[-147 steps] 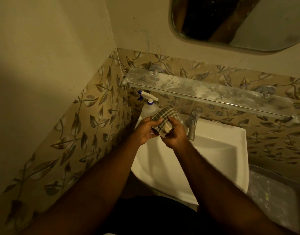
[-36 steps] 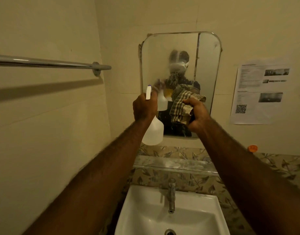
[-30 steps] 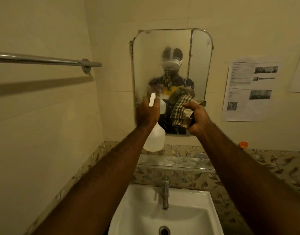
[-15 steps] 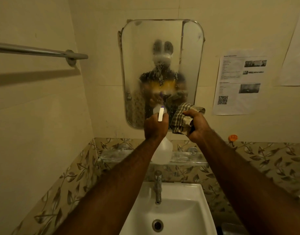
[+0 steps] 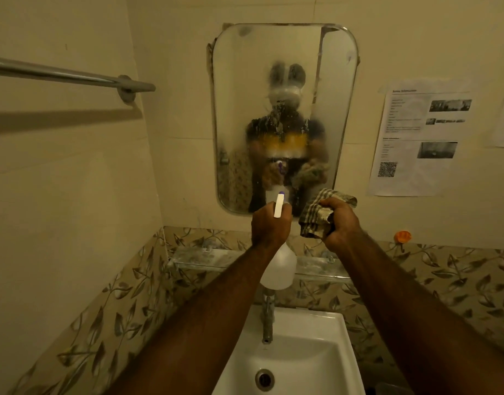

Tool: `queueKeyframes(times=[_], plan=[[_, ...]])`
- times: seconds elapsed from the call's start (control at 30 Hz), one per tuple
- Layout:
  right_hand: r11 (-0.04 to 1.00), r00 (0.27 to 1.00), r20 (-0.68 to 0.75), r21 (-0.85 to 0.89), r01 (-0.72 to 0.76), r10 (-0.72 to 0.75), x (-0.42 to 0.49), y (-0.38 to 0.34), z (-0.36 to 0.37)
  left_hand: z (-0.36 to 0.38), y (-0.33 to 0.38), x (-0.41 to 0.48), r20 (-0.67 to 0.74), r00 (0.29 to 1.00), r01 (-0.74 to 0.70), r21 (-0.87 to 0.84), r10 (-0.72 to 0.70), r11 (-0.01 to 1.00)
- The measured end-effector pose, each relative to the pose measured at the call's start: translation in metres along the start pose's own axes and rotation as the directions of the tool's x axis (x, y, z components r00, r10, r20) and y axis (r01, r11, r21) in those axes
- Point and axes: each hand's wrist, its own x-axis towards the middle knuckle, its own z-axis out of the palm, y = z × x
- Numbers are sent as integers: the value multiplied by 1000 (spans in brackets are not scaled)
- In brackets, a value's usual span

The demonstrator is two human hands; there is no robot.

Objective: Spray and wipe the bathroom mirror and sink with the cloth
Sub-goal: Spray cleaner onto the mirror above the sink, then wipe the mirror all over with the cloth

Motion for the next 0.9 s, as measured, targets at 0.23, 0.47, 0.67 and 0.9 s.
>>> queueKeyframes(times=[0.23,0.47,0.67,0.9], plan=[[994,985,131,-9,110,-108,-8,-25,55,-38,22,32,-93,996,-20,-284,-7,959],[941,916,214,75,329,-338,-12,-67,148,-106,60,96,-243,958,-195,-160,153,968],[557,567,63,-129,820,-821,-12,-105,241,-166,92,155,-283,936,-238,-70,210,969],[77,159,112,-526,847,-981,15,-126,320,-196,110,202,-282,920,-290,-26,271,957]])
